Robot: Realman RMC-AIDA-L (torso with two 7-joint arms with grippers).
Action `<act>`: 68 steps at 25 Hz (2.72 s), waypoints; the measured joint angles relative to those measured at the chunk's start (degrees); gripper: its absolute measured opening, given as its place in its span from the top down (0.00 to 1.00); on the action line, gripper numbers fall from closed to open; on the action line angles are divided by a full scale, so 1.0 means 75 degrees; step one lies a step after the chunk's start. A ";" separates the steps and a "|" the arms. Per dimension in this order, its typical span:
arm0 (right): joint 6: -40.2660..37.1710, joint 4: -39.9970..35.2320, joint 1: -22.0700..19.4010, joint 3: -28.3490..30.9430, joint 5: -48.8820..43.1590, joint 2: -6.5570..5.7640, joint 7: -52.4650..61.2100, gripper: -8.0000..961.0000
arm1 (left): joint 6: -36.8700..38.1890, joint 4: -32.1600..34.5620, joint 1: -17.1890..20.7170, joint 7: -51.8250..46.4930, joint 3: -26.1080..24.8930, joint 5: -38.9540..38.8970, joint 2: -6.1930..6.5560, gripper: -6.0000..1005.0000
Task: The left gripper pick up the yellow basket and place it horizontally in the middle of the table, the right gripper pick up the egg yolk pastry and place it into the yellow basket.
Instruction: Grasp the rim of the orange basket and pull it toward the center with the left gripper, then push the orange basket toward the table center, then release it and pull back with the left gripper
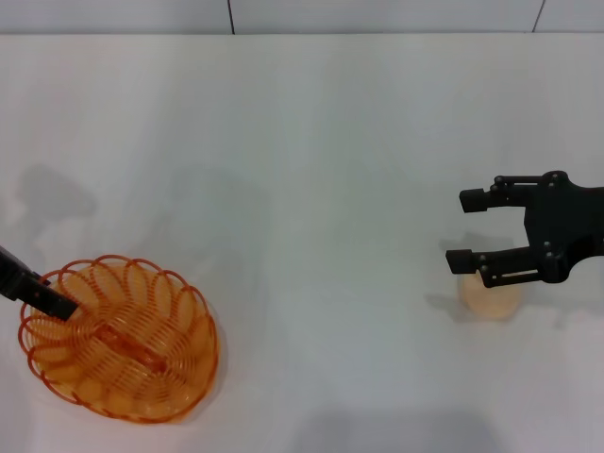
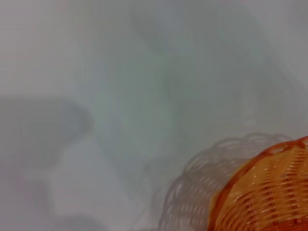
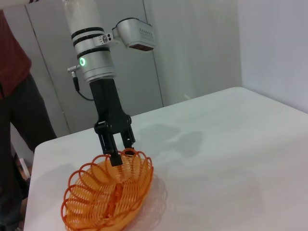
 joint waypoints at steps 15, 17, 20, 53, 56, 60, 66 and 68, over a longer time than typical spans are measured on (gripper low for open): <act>0.0011 0.0109 -0.0003 0.0000 0.0002 0.0000 -0.0108 0.16 | -0.0212 -0.0232 -0.0059 -0.0012 0.0195 0.0021 -0.0102 0.38; 0.0009 0.0113 -0.0009 0.0000 0.0004 0.0000 -0.0109 0.16 | -0.0225 -0.0238 -0.0059 -0.0013 0.0192 0.0021 -0.0102 0.38; 0.0000 0.0116 -0.0015 0.0000 0.0007 0.0000 -0.0109 0.16 | -0.0279 -0.0320 -0.0051 -0.0034 0.0193 0.0022 -0.0102 0.38; -0.0016 0.0038 -0.0021 0.0065 0.0078 0.0000 -0.0109 0.16 | -0.0153 -0.0164 -0.0230 -0.0043 0.0212 0.0061 -0.0123 0.89; -0.0013 0.0035 -0.0010 0.0069 0.0082 0.0000 -0.0109 0.16 | -0.0005 0.0047 -0.0242 -0.0040 0.0191 -0.0182 -0.0123 0.90; 0.0016 0.0035 -0.0014 0.0071 0.0099 0.0000 -0.0109 0.16 | 0.0137 0.0228 -0.0242 -0.0079 0.0163 -0.0610 -0.0144 0.91; 0.0004 0.0035 -0.0013 0.0119 0.0106 0.0000 -0.0112 0.16 | 0.0263 0.0339 -0.0328 -0.0439 0.0126 -0.0867 -0.0165 0.91; -0.0023 0.0030 -0.0003 0.0141 0.0106 0.0000 -0.0113 0.16 | 0.0243 0.0343 -0.0365 -0.0685 0.0124 -0.0991 -0.0172 0.91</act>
